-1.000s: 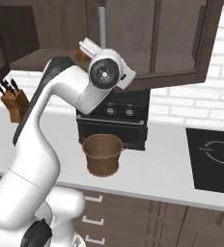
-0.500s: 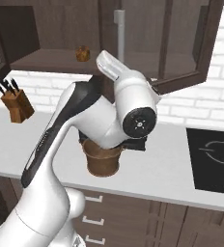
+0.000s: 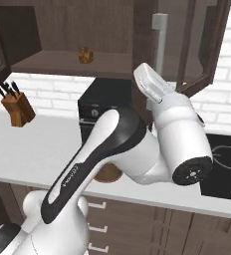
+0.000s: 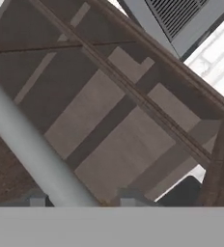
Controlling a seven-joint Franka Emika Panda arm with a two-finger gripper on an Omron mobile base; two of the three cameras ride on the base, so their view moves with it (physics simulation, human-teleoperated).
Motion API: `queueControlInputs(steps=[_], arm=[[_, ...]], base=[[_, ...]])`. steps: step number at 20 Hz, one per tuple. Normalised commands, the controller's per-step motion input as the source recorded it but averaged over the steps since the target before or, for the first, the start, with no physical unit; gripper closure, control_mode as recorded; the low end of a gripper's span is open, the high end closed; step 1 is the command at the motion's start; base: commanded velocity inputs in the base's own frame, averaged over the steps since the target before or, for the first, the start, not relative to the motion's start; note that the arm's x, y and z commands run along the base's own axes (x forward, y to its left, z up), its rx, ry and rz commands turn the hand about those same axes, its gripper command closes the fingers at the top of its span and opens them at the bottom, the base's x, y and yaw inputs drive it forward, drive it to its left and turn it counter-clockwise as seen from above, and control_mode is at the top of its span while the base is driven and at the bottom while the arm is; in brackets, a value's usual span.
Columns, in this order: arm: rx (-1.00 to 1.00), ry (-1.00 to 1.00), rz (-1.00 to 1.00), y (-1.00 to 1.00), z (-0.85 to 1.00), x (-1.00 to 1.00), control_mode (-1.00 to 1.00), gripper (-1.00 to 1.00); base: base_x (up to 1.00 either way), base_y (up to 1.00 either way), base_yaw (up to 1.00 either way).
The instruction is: Open the cabinet, pick up the bread from the cabinet and place it in the basket. Then move the basket to the dining counter.
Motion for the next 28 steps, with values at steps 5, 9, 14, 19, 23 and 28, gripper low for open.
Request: queueControlInputs(steps=[5, 9, 14, 19, 23, 28], arm=[[0.14, -0.02, 0.0, -1.0, -0.11, -0.3, -1.0, 1.0], [0.08, -0.22, -0.02, -0.97, 0.04, -0.82, -1.0, 1.0], [-0.09, -0.37, 0.01, 0.42, 0.28, -1.0, -1.0, 1.0], [-0.21, -0.31, 0.0, 1.0, 0.0, -0.91, -1.0, 1.0], [-0.24, -0.38, 0.0, 0.68, 0.17, -0.94, -1.0, 1.0], [-0.17, -0.41, -0.02, 0.1, 0.38, -1.0, -1.0, 1.0]], base=[[0.0, 0.0, 0.0], [0.0, 0.0, 0.0], [0.0, 0.0, 0.0], [0.0, 0.0, 0.0], [0.0, 0.0, 0.0], [0.0, 0.0, 0.0]])
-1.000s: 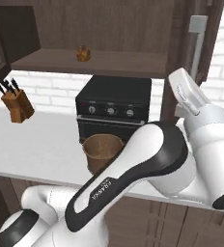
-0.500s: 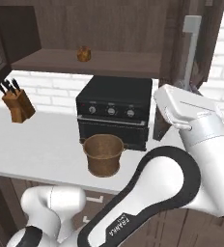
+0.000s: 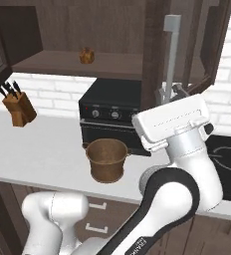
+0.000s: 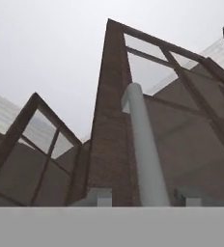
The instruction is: Open the cabinet, pick up the bread from the cabinet and place it in the basket. Then move the basket to the dining counter.
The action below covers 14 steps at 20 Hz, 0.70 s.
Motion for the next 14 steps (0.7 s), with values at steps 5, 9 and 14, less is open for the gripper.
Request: queueControlInputs(steps=[5, 9, 14], arm=[[-0.11, -0.34, -0.09, 0.0, 0.45, -1.0, -1.0, 1.0], [-0.1, -0.3, -0.14, 0.0, 0.46, -1.0, -1.0, 1.0], [-0.07, -0.2, -0.15, -0.04, 0.55, -1.0, -1.0, 1.0]], base=[[0.0, 0.0, 0.0], [0.0, 0.0, 0.0], [0.0, 0.0, 0.0]])
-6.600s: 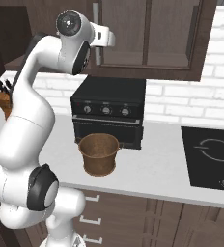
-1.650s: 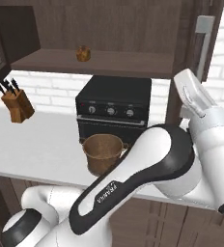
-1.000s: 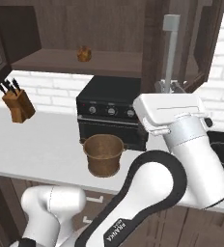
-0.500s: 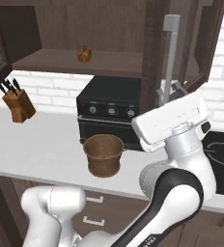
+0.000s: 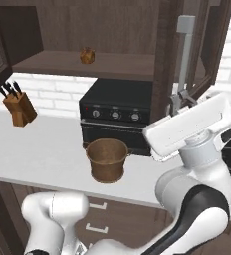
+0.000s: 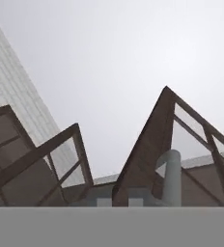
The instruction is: Open the cabinet, pick up the bread from the cabinet and place it in the basket. Then move the basket to the dining counter.
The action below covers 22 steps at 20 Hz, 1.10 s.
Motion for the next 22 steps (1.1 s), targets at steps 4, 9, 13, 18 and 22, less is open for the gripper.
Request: queueControlInputs(steps=[4, 9, 13, 18, 22], arm=[[-0.04, -0.06, -0.19, -0.11, 0.56, -1.0, -1.0, 1.0], [-0.21, -0.05, -0.11, 0.58, 0.06, -0.97, -1.0, 1.0], [-0.31, 0.1, -0.1, 1.0, -0.65, -0.33, -1.0, 1.0], [-0.32, 0.36, -0.05, 1.0, -0.07, 0.1, -1.0, 1.0], [-0.26, 0.39, -0.03, 1.0, 0.03, 0.39, -1.0, 1.0]], base=[[0.0, 0.0, 0.0], [0.0, 0.0, 0.0], [0.0, 0.0, 0.0], [0.0, 0.0, 0.0], [0.0, 0.0, 0.0]])
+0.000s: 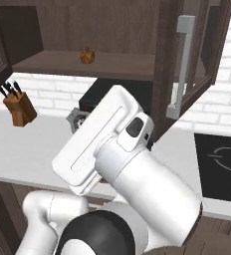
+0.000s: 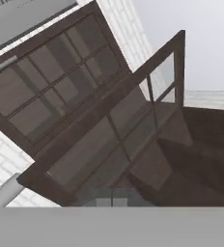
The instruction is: Open the cabinet, pick up the bread from the cabinet and place it in the basket. Then move the basket to the dining counter.
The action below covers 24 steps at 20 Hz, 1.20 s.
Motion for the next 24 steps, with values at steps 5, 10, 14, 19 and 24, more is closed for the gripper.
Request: queueControlInputs(steps=[5, 10, 14, 19, 24], arm=[[-0.33, 0.39, -0.17, 1.0, -0.1, 0.45, -1.0, 1.0], [-0.36, 0.46, -0.38, 0.91, -0.08, 0.28, -1.0, 1.0], [-0.17, 0.43, -0.43, 0.32, 0.0, 0.21, -1.0, 1.0], [0.04, 0.28, -0.39, 0.0, -0.45, 0.67, -1.0, 1.0], [0.14, 0.08, -0.28, 0.02, -0.55, 0.72, -1.0, 1.0]], base=[[0.0, 0.0, 0.0], [0.0, 0.0, 0.0], [0.0, 0.0, 0.0], [0.0, 0.0, 0.0], [0.0, 0.0, 0.0]])
